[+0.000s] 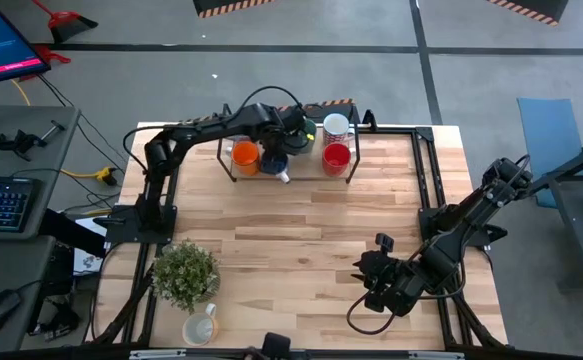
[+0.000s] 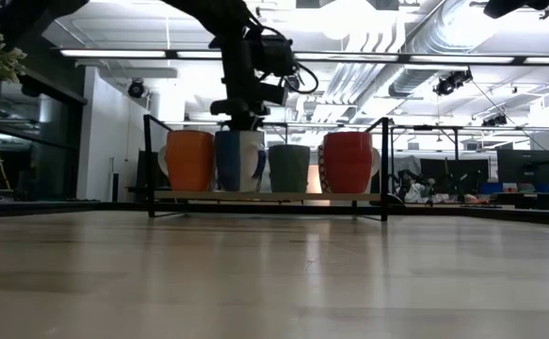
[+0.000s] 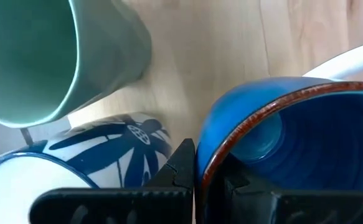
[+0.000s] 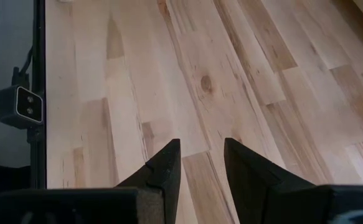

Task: Place coffee mugs
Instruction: Put the dark blue mug on the shelf

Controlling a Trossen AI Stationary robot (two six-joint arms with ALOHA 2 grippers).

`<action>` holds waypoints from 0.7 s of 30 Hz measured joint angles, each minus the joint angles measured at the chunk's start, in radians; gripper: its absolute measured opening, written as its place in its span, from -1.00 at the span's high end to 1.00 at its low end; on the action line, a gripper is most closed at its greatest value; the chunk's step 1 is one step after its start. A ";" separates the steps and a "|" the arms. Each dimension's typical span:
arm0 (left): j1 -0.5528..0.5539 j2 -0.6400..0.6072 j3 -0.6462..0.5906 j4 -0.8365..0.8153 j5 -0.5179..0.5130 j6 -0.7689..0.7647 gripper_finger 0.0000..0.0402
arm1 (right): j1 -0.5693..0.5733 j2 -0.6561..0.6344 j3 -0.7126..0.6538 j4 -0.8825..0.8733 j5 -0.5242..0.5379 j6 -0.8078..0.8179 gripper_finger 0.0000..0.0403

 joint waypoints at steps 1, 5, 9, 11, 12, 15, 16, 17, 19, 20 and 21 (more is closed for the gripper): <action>0.000 0.004 0.001 0.003 -0.007 0.005 0.98 | 0.000 0.000 0.000 0.001 0.001 0.005 0.49; 0.016 0.004 0.002 0.002 -0.002 0.005 0.98 | 0.000 0.000 0.000 0.003 0.007 0.024 0.49; 0.034 0.005 0.002 0.009 -0.023 0.011 0.93 | 0.000 0.000 0.000 0.005 0.007 0.023 0.49; 0.039 0.007 0.000 0.008 -0.045 0.012 0.86 | 0.000 0.000 0.000 0.005 0.007 0.023 0.49; 0.039 0.007 -0.001 0.007 -0.052 0.013 0.82 | 0.000 0.000 0.000 0.005 0.007 0.023 0.49; 0.039 0.007 -0.001 0.008 -0.049 0.014 0.75 | 0.000 0.000 0.000 0.005 0.007 0.023 0.49; 0.038 0.007 -0.001 0.009 -0.047 0.015 0.73 | 0.000 0.000 0.000 0.004 0.006 0.023 0.49; 0.038 0.007 -0.001 0.010 -0.046 0.015 0.73 | 0.000 0.000 0.000 0.004 0.005 0.023 0.49; 0.038 0.007 -0.001 0.012 -0.043 0.014 0.72 | 0.000 0.000 0.000 0.003 0.000 0.022 0.49; 0.038 0.007 -0.001 0.014 -0.043 0.014 0.72 | 0.000 0.000 0.000 0.003 -0.002 0.022 0.49; 0.038 0.007 -0.001 0.016 -0.041 0.013 0.71 | 0.000 0.000 0.000 0.003 -0.003 0.022 0.49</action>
